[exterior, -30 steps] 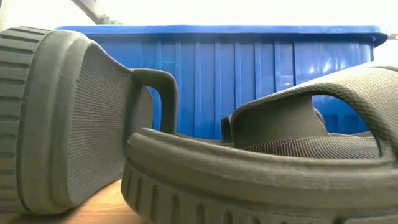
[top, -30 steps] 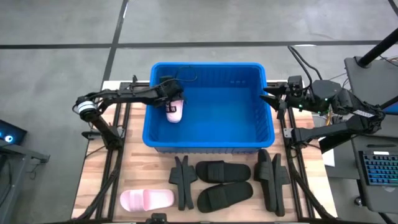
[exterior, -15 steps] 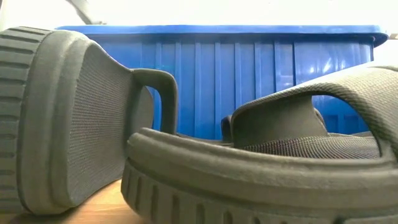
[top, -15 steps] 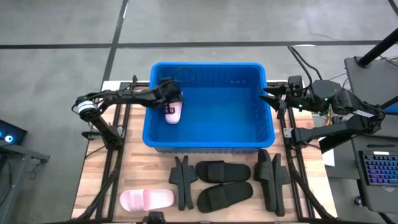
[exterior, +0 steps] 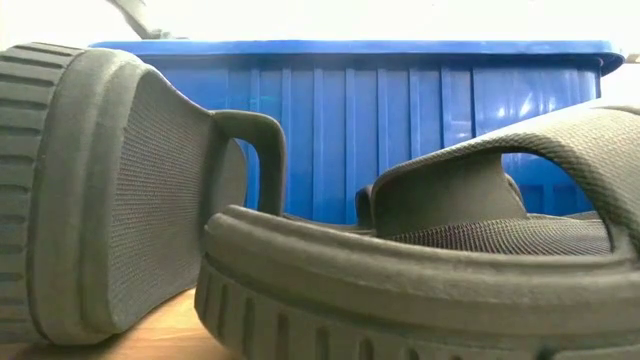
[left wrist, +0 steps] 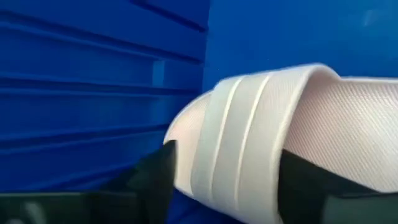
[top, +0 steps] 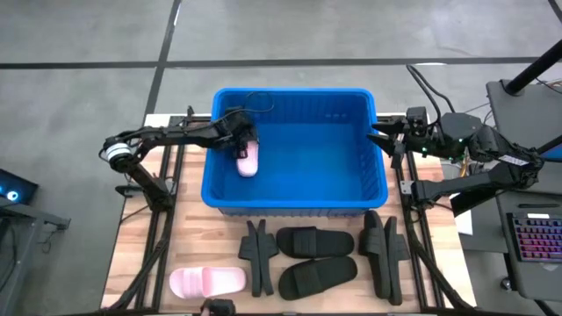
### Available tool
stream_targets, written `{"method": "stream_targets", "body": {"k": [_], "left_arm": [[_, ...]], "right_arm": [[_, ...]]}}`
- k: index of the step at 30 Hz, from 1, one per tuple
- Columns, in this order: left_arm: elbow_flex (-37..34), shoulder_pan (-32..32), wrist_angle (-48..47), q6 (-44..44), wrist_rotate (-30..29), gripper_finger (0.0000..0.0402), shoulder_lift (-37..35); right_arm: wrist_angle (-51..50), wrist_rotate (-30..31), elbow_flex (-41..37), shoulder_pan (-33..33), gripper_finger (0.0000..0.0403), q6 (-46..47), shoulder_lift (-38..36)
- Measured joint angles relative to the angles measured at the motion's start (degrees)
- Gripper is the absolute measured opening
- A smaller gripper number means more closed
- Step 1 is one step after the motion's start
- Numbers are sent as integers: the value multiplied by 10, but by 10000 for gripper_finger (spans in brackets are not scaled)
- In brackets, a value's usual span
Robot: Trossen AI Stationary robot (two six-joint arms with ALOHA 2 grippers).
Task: Pick and place slides into bin
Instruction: Put the top pink slide into the bin, then put the pink slide into the bin
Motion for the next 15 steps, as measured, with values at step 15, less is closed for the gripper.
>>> {"method": "stream_targets", "body": {"k": [15], "left_arm": [[114,-33,-262,-160,40,331,-34]], "right_arm": [[-4,0,0,0,203,-2,0]]}}
